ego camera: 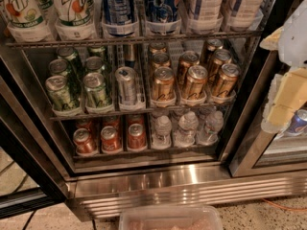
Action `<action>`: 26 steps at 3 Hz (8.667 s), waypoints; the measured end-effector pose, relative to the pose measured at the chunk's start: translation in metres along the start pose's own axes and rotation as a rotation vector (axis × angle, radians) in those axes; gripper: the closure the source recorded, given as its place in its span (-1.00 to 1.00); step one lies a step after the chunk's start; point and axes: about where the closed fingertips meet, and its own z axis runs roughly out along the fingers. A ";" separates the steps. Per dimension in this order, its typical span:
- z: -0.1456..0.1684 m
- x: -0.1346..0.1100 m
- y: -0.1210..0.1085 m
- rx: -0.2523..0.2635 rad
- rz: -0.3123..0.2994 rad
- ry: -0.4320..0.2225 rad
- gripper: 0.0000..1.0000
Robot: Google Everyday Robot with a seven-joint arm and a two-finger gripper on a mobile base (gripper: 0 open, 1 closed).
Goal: Pick pepsi can from top shelf of fridge
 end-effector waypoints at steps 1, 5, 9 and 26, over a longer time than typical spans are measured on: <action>-0.001 -0.001 0.000 0.008 0.001 -0.006 -1.00; 0.005 -0.081 0.000 0.137 0.140 -0.397 -1.00; -0.003 -0.167 -0.007 0.277 0.305 -0.747 -1.00; -0.044 -0.233 -0.070 0.706 0.503 -1.050 -0.28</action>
Offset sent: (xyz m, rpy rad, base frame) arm 0.0183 0.0691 -0.0067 0.1828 -0.2776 -0.0076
